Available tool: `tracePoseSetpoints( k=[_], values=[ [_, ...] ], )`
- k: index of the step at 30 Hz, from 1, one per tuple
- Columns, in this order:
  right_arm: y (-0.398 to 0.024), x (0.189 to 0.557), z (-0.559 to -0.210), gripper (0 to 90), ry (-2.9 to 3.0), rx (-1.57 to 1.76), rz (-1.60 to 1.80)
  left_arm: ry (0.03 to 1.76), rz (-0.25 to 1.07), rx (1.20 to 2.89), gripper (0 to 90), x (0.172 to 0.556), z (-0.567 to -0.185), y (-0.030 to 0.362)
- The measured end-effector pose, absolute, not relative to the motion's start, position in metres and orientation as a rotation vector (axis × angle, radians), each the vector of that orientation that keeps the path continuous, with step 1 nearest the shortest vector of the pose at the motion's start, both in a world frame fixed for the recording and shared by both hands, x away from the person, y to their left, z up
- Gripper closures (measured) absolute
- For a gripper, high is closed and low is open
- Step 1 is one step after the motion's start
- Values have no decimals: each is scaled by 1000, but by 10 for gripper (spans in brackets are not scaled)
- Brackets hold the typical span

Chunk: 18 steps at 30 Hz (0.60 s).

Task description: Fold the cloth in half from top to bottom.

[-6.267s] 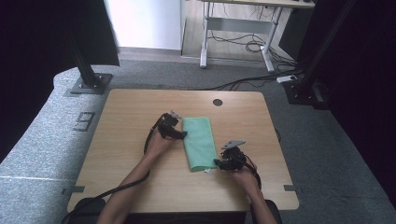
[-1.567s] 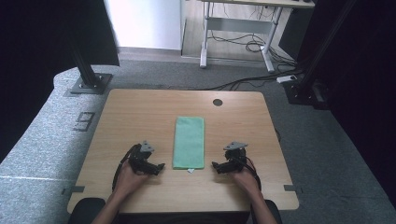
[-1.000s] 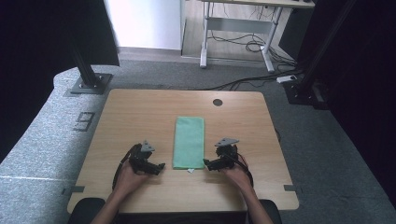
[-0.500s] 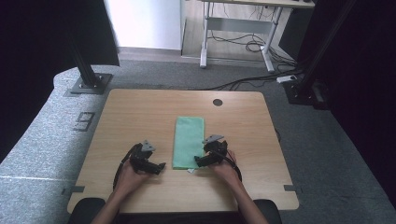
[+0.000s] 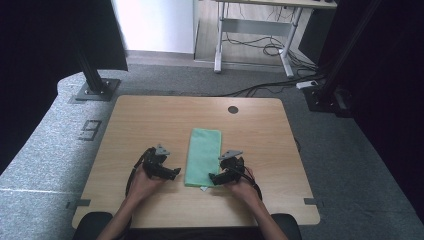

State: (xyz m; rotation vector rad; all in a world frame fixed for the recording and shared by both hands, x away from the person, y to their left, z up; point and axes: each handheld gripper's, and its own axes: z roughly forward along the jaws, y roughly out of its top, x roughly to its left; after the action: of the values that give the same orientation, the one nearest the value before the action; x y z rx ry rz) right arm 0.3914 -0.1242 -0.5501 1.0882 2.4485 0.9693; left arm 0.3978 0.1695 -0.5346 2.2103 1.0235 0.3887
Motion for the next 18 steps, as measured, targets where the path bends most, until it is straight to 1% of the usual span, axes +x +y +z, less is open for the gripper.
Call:
tracePoseSetpoints(
  k=[3, 6, 15, 18],
  values=[
    [-124, 388, -550, 27, 2453, 1089, 968, 1017, 398, 2203, 2, 403, -532, 166],
    [-125, 385, -550, 27, 2452, 1088, 972, 1006, 417, 2197, 2, 417, -529, 158],
    [-126, 377, -551, 25, 2455, 1086, 975, 996, 402, 2183, 2, 440, -532, 137],
    [-126, 376, -550, 24, 2460, 1082, 973, 1001, 408, 2204, 3, 443, -536, 132]
  ],
)
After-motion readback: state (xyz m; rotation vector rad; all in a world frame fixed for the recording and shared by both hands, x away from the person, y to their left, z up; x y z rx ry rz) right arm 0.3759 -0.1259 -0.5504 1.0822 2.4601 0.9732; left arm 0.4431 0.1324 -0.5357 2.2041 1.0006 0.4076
